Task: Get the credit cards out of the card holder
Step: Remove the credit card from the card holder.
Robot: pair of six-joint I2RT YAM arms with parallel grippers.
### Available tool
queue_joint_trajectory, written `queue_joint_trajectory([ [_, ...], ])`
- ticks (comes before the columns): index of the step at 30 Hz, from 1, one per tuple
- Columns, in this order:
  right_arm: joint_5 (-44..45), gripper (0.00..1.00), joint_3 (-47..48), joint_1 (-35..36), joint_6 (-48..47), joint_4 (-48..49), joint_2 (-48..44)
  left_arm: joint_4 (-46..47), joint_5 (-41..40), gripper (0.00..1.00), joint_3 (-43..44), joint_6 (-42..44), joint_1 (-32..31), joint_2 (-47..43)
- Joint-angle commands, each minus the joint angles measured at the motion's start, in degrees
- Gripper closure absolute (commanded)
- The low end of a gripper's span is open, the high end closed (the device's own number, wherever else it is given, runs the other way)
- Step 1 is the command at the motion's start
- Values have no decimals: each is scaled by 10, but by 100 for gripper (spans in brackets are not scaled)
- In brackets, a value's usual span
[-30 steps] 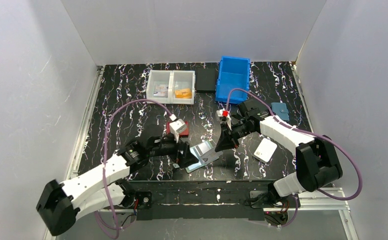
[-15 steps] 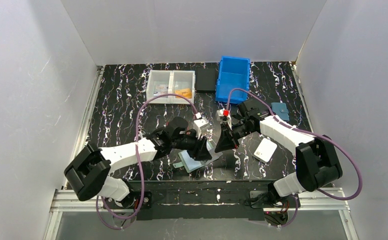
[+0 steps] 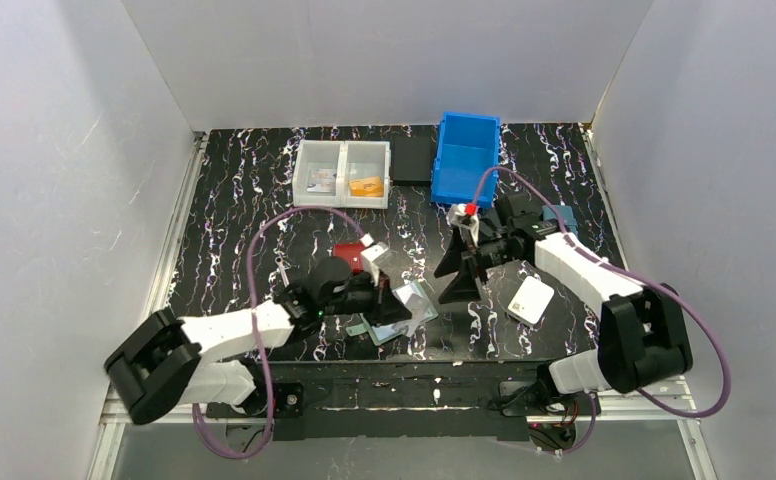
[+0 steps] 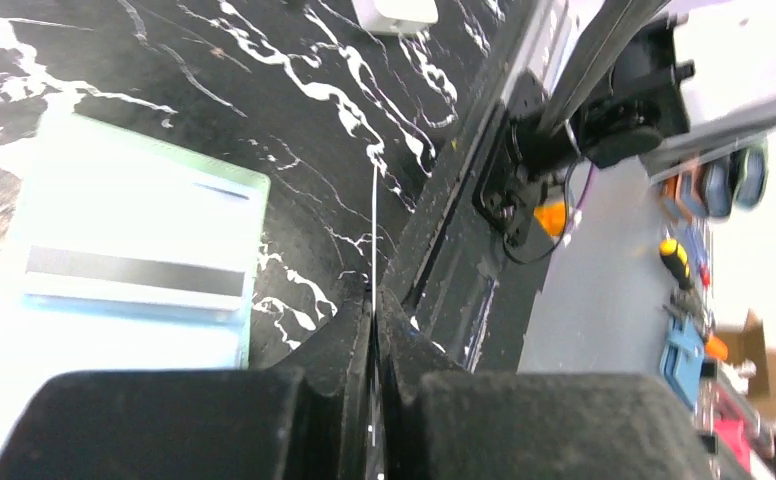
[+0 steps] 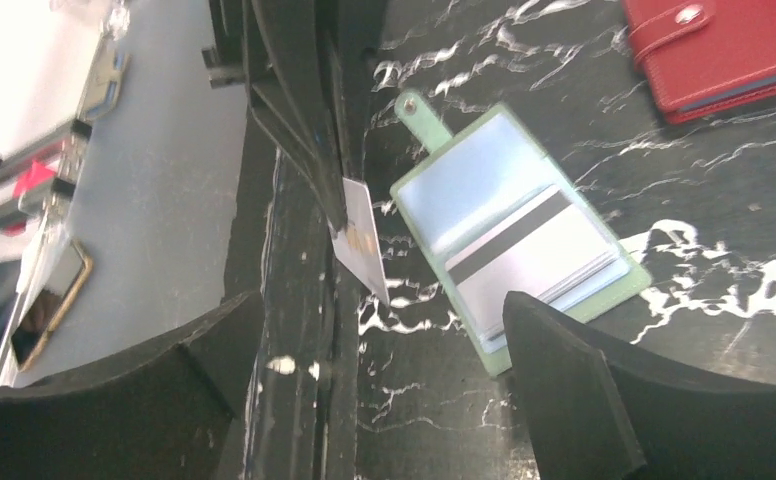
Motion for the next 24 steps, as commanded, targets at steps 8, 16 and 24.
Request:
queue_joint_trajectory([
  [8,-88,2,-108,-13,359,364,-75,400,-317,100,-134,-150,-71,-66],
  [16,-91,7,-95,18,360,347,-42,526,-334,100,-84,-146,-83,51],
  [24,-94,67,-84,20,359,347,-40,527,-343,100,-82,-142,-85,56],
])
